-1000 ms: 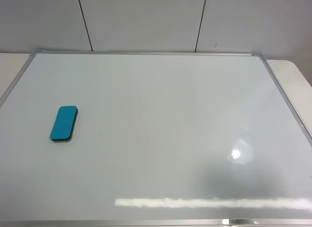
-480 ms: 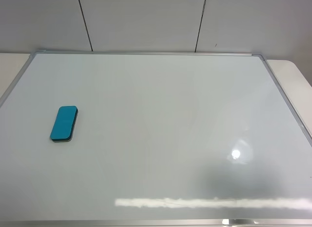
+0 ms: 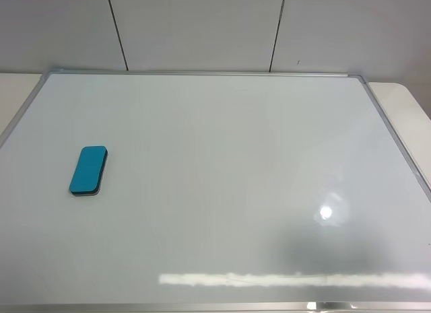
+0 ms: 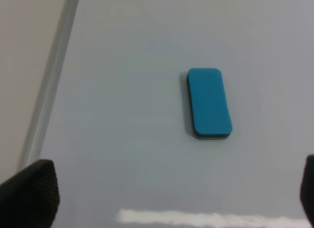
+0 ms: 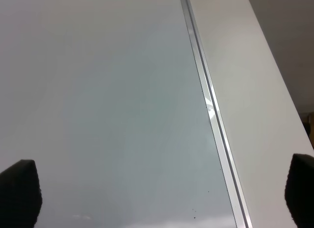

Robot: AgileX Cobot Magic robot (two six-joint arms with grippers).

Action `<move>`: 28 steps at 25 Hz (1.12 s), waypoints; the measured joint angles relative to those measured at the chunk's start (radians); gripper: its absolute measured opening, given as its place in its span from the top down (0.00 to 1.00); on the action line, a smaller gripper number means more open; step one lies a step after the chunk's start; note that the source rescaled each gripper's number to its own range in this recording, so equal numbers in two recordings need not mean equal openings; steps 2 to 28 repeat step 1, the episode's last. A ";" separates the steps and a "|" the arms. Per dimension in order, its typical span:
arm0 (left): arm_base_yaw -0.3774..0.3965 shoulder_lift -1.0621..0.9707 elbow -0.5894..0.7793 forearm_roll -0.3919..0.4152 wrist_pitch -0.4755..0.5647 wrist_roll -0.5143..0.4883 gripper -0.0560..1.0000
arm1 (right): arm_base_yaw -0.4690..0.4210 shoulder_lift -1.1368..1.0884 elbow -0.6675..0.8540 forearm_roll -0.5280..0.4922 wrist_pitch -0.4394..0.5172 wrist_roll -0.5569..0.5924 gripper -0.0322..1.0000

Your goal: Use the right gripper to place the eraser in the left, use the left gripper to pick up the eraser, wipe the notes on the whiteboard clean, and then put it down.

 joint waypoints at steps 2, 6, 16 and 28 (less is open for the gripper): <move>0.000 0.000 0.000 0.000 0.000 -0.001 0.00 | 0.000 0.000 0.000 0.000 0.000 0.000 0.00; 0.000 0.000 0.000 0.000 0.000 -0.001 0.00 | 0.000 0.000 0.000 0.000 0.000 0.000 0.00; 0.000 0.000 0.000 0.000 0.000 -0.001 0.00 | 0.000 0.000 0.000 0.000 0.000 0.000 0.00; 0.000 0.000 0.000 0.000 0.000 -0.001 0.00 | 0.000 0.000 0.000 0.000 0.000 0.000 0.00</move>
